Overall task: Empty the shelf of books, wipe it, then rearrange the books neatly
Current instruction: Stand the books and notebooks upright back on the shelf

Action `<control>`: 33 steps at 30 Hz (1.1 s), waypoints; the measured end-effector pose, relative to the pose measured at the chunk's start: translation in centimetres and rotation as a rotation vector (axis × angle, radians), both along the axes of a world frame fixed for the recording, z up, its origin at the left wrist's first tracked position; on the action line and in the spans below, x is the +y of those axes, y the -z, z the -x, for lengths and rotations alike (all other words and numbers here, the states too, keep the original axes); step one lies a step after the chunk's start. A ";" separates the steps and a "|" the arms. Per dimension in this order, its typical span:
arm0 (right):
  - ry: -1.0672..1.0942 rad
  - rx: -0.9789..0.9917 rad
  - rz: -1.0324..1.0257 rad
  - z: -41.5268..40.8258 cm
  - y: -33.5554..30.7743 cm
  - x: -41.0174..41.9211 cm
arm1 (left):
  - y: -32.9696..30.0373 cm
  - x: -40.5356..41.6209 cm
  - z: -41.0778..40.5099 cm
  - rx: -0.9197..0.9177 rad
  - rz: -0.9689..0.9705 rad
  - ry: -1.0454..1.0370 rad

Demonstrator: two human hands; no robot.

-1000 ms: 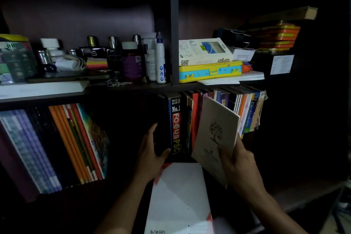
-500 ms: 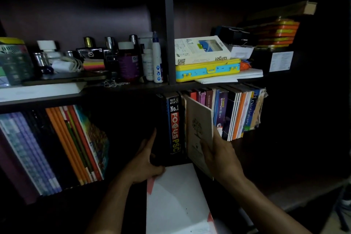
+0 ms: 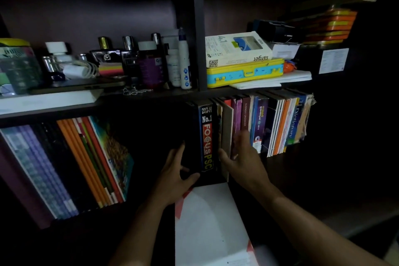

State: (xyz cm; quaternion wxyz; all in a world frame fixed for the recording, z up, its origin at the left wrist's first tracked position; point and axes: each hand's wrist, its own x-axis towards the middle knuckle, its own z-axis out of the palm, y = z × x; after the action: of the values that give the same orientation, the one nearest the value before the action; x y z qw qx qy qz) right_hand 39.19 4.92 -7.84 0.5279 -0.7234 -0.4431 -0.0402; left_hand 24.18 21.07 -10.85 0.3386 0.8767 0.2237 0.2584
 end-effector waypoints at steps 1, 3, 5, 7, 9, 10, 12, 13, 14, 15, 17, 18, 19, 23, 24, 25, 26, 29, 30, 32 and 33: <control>0.041 -0.006 -0.019 0.1 0.9 -0.7 | -0.1 -0.1 -0.1 -0.021 -0.011 -0.009; 0.038 -0.022 -0.010 0.5 2.5 -1.6 | -0.2 -0.4 -0.1 -0.083 -0.027 -0.027; -0.035 -0.026 0.058 0.5 3.3 -1.5 | -0.3 -0.4 -0.1 -0.152 -0.074 -0.044; -0.102 -0.039 0.151 0.2 3.0 -0.4 | -0.4 -0.3 0.1 -0.152 -0.121 -0.075; -0.137 -0.063 0.203 -0.2 2.8 0.7 | -0.3 -0.1 0.3 -0.065 -0.102 -0.059; -0.139 -0.052 0.207 -0.2 2.9 0.9 | -0.3 -0.1 0.4 0.001 -0.063 -0.018; -0.119 0.008 0.180 0.0 3.2 0.5 | -0.4 0.0 0.8 0.137 0.015 0.080; -0.104 0.034 0.159 0.1 3.5 0.0 | -0.5 0.1 0.9 0.192 0.010 0.114; -0.090 0.048 0.150 0.3 3.9 -0.6 | -0.5 0.2 1.0 0.236 -0.019 0.131; -0.082 0.047 0.149 0.4 4.2 -1.1 | -0.6 0.2 1.0 0.264 -0.055 0.141; -0.088 0.049 0.178 0.9 4.6 -2.1 | -0.7 -0.1 1.1 0.293 -0.076 0.159; -0.096 0.061 0.186 1.1 4.7 -2.4 | -0.8 -0.2 1.1 0.296 -0.063 0.166; -0.099 0.082 0.181 1.3 4.7 -2.7 | -0.9 -0.5 1.1 0.294 -0.044 0.174; -0.110 0.257 0.073 1.9 3.7 -3.0 | -1.5 -0.8 1.1 0.161 0.108 0.229; -0.134 0.334 0.028 2.0 3.4 -3.1 | -1.8 -0.9 1.1 0.052 0.192 0.219; -0.171 0.401 0.004 1.9 3.1 -3.3 | -2.1 -1.0 1.2 -0.066 0.277 0.192; -0.221 0.439 0.007 1.7 3.0 -3.5 | -2.3 -1.0 1.2 -0.178 0.337 0.159; -0.391 0.470 0.044 1.4 3.0 -4.2 | -2.4 -1.5 0.6 -0.381 0.416 0.106; -0.411 0.488 0.011 1.4 3.0 -4.2 | -2.4 -1.7 0.4 -0.445 0.461 0.091; -0.346 0.518 -0.150 1.5 3.1 -4.4 | -2.2 -1.7 -0.1 -0.588 0.539 0.039; -0.248 0.492 -0.246 1.4 3.2 -4.5 | -2.0 -1.6 -0.3 -0.639 0.538 0.007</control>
State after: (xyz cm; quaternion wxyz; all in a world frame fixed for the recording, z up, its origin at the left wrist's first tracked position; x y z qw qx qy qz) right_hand 37.80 0.42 -11.05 0.7042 -0.5821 -0.3786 0.1478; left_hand 24.44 19.44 -8.85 0.6088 0.6335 0.1639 0.4486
